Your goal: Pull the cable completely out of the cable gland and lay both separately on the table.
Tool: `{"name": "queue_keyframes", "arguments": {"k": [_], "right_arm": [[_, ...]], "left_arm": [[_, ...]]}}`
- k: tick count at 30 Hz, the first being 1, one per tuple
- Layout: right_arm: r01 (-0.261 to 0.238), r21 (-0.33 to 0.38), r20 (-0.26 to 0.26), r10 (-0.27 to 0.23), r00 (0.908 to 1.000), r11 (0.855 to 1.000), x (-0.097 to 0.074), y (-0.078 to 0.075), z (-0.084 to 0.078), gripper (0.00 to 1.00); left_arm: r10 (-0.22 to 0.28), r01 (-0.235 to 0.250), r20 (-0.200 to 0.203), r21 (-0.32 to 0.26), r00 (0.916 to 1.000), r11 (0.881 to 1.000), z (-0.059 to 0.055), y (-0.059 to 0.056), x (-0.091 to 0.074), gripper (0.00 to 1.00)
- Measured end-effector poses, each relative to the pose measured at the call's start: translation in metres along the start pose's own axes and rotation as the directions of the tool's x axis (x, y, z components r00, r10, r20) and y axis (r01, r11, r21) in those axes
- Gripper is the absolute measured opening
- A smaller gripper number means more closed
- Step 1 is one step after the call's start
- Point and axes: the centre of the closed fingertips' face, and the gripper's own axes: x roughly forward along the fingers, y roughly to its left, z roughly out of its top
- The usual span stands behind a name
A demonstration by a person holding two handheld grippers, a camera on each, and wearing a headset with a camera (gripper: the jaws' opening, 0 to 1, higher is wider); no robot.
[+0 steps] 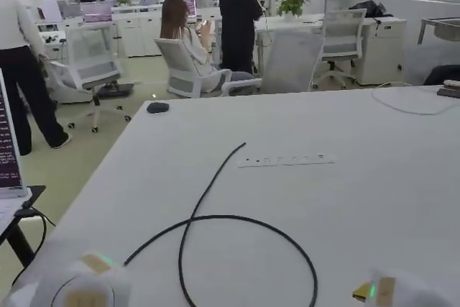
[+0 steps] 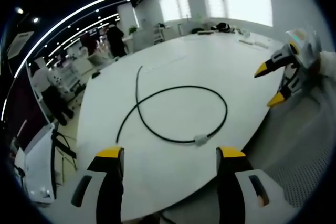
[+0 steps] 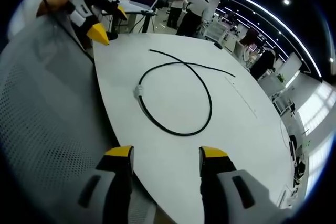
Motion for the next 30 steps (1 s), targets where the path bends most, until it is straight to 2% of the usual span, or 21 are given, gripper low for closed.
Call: {"name": "queue_keyframes", "arguments": {"k": [5, 9, 14, 23, 26, 30], "right_arm": [[-0.023, 0.034, 0.015, 0.023, 0.9996, 0.999, 0.0, 0.002, 0.002, 0.51], [-0.039, 0.002, 0.008, 0.039, 0.9992, 0.999, 0.002, 0.006, 0.003, 0.51], [-0.075, 0.041, 0.072, 0.072, 0.9948, 0.996, 0.001, 0.0, 0.016, 0.51], [-0.153, -0.042, 0.091, 0.156, 0.9836, 0.987, 0.027, -0.011, 0.035, 0.52], [-0.18, -0.07, 0.1, 0.186, 0.9774, 0.981, 0.038, -0.011, 0.043, 0.51], [-0.228, -0.096, 0.113, 0.238, 0.9646, 0.969, 0.055, -0.005, 0.052, 0.5]], "left_arm": [[0.006, -0.006, 0.015, -0.02, 0.9999, 1.0, 0.002, 0.005, -0.001, 0.72], [0.004, -0.004, 0.018, -0.027, 0.9998, 1.0, 0.003, 0.005, -0.001, 0.72], [-0.001, 0.001, 0.015, -0.014, 0.9999, 1.0, 0.002, 0.003, 0.0, 0.72], [0.017, -0.016, 0.02, -0.024, 0.9997, 1.0, 0.003, 0.007, -0.002, 0.71], [0.012, -0.011, 0.021, -0.02, 0.9997, 1.0, 0.003, 0.005, -0.002, 0.71], [0.007, -0.007, 0.02, -0.018, 0.9998, 1.0, 0.004, 0.004, -0.001, 0.71]]}}
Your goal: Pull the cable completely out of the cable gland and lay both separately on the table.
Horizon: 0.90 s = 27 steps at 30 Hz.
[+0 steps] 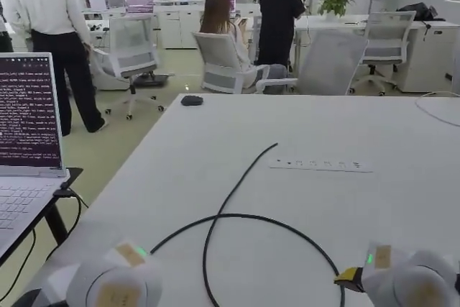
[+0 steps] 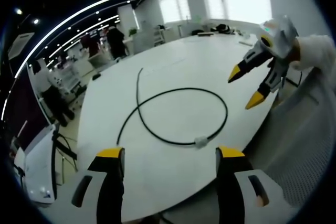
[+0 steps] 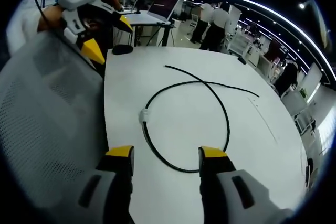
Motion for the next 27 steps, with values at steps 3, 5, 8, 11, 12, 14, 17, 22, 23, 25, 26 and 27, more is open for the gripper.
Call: {"name": "queue_keyframes", "arguments": {"k": [3, 5, 8, 11, 12, 14, 17, 22, 23, 25, 26, 27], "right_arm": [[-0.036, 0.017, 0.004, 0.036, 0.9993, 0.999, 0.012, 0.004, -0.001, 0.49], [-0.061, 0.014, -0.002, 0.061, 0.9981, 0.998, 0.022, 0.007, -0.003, 0.48], [-0.085, 0.009, -0.006, 0.085, 0.9963, 0.996, 0.031, 0.01, -0.007, 0.47], [-0.119, 0.023, -0.003, 0.119, 0.9929, 0.993, 0.042, 0.013, -0.008, 0.46], [-0.126, 0.026, -0.006, 0.126, 0.992, 0.992, 0.044, 0.014, -0.009, 0.46], [-0.14, 0.019, -0.005, 0.14, 0.9901, 0.99, 0.051, 0.016, -0.01, 0.46], [-0.161, 0.015, -0.009, 0.161, 0.9869, 0.987, 0.059, 0.019, -0.011, 0.45], [-0.188, 0.016, -0.004, 0.188, 0.9822, 0.982, 0.073, 0.02, -0.014, 0.44], [-0.189, 0.013, -0.003, 0.189, 0.9819, 0.982, 0.075, 0.021, -0.014, 0.44], [-0.193, 0.005, -0.001, 0.193, 0.9811, 0.981, 0.077, 0.021, -0.014, 0.44], [-0.197, 0.0, 0.003, 0.197, 0.9804, 0.98, 0.079, 0.022, -0.014, 0.44], [-0.197, -0.003, 0.005, 0.197, 0.9804, 0.98, 0.08, 0.023, -0.014, 0.44]], "left_arm": [[-0.002, 0.002, -0.001, -0.001, 1.0, 1.0, 0.0, -0.001, 0.0, 0.71], [-0.004, 0.004, -0.003, 0.001, 1.0, 1.0, 0.0, -0.001, 0.0, 0.71], [-0.007, 0.007, -0.002, -0.001, 1.0, 1.0, 0.0, -0.002, 0.0, 0.71], [-0.011, 0.011, -0.004, 0.003, 0.9999, 1.0, 0.0, -0.004, 0.001, 0.71], [-0.011, 0.011, -0.005, 0.003, 0.9999, 1.0, 0.0, -0.004, 0.001, 0.71], [-0.011, 0.011, -0.004, 0.002, 0.9999, 1.0, 0.0, -0.004, 0.001, 0.71], [-0.011, 0.011, -0.005, -0.001, 0.9999, 1.0, 0.0, -0.003, 0.001, 0.71], [-0.009, 0.009, 0.0, -0.004, 1.0, 1.0, 0.001, -0.003, 0.001, 0.7], [-0.007, 0.007, 0.0, -0.006, 1.0, 1.0, 0.001, -0.002, 0.001, 0.7], [-0.005, 0.005, 0.003, -0.01, 1.0, 1.0, 0.001, -0.001, 0.001, 0.7], [-0.004, 0.004, 0.004, -0.011, 1.0, 1.0, 0.002, -0.001, 0.0, 0.7], [-0.003, 0.004, 0.004, -0.011, 1.0, 1.0, 0.001, -0.001, 0.0, 0.7]]}}
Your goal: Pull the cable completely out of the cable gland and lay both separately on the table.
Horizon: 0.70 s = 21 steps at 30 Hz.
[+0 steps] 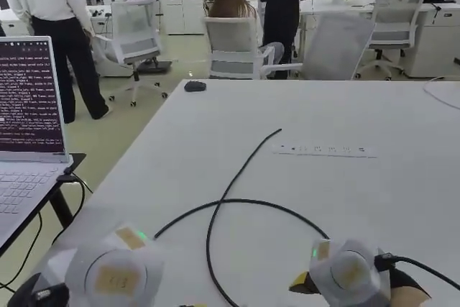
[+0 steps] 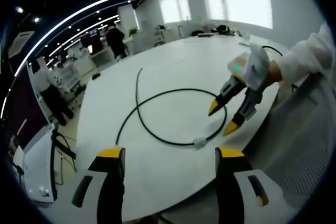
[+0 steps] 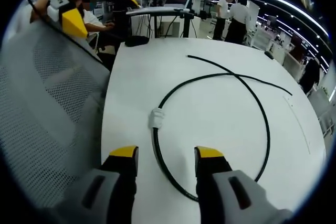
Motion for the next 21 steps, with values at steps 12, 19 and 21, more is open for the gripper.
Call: {"name": "queue_keyframes", "arguments": {"k": [12, 19, 21], "right_arm": [[0.0, 0.02, 0.054, -0.001, 0.9985, 1.0, 0.017, -0.003, 0.009, 0.38], [-0.019, 0.029, 0.082, 0.017, 0.9965, 0.999, 0.033, 0.009, 0.027, 0.31], [-0.014, 0.045, 0.078, 0.011, 0.9969, 0.999, 0.037, 0.01, 0.029, 0.28]], "left_arm": [[0.006, -0.006, 0.005, -0.005, 1.0, 1.0, 0.0, 0.002, 0.0, 0.7], [0.008, -0.008, 0.002, -0.006, 1.0, 1.0, 0.0, 0.002, 0.0, 0.69], [0.01, -0.01, 0.001, -0.008, 1.0, 1.0, 0.0, 0.003, -0.001, 0.69]]}}
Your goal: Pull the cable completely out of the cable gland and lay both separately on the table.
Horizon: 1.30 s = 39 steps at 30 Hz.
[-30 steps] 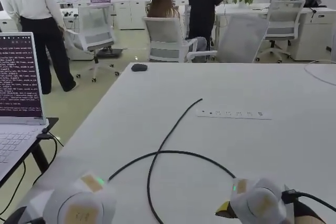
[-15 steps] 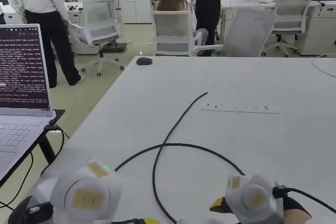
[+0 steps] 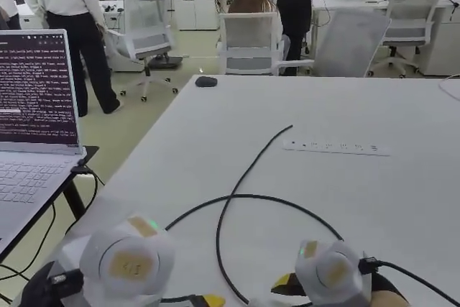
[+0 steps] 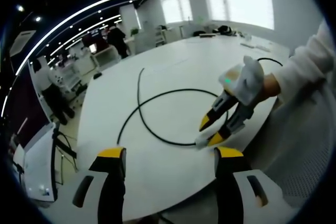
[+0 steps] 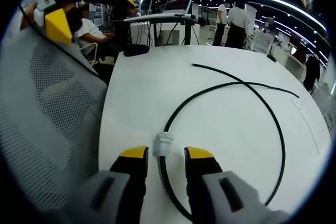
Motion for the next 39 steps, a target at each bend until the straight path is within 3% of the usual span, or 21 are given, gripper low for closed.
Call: {"name": "queue_keyframes", "arguments": {"k": [8, 13, 15, 18, 23, 31, 35, 39], "right_arm": [[0.032, 0.047, -0.019, -0.031, 0.9993, 0.998, 0.01, -0.002, -0.004, 0.18], [0.022, 0.09, -0.008, -0.021, 0.9997, 0.996, 0.012, -0.001, -0.007, 0.13], [0.025, 0.142, -0.01, -0.023, 0.9997, 0.99, 0.01, -0.003, -0.008, 0.12], [-0.003, 0.169, -0.016, 0.006, 0.9998, 0.986, 0.003, -0.003, -0.008, 0.12], [-0.019, 0.176, -0.001, 0.019, 0.9998, 0.984, -0.018, -0.007, 0.0, 0.11], [-0.026, 0.051, 0.04, 0.024, 0.9989, 0.998, -0.067, -0.008, 0.026, 0.11], [-0.029, 0.02, 0.073, 0.028, 0.997, 0.999, -0.092, -0.005, 0.04, 0.11], [-0.031, -0.023, 0.097, 0.034, 0.9947, 0.999, -0.112, 0.003, 0.052, 0.1]], "left_arm": [[0.009, -0.009, 0.003, -0.004, 1.0, 1.0, 0.0, 0.002, -0.001, 0.69], [0.008, -0.008, 0.003, -0.004, 1.0, 1.0, 0.0, 0.002, -0.001, 0.68], [0.006, -0.006, 0.002, -0.003, 1.0, 1.0, 0.0, 0.001, 0.0, 0.68], [0.002, -0.002, 0.006, 0.006, 1.0, 1.0, 0.001, 0.001, -0.001, 0.67], [-0.007, 0.006, 0.026, 0.037, 0.9996, 0.999, 0.005, -0.002, -0.001, 0.64], [-0.055, 0.049, 0.062, 0.089, 0.9966, 0.995, 0.015, -0.01, -0.002, 0.6], [-0.108, 0.097, 0.124, 0.096, 0.9863, 0.991, 0.032, -0.015, -0.005, 0.57], [-0.194, 0.169, 0.166, 0.156, 0.9668, 0.973, 0.053, -0.024, -0.007, 0.57]]}}
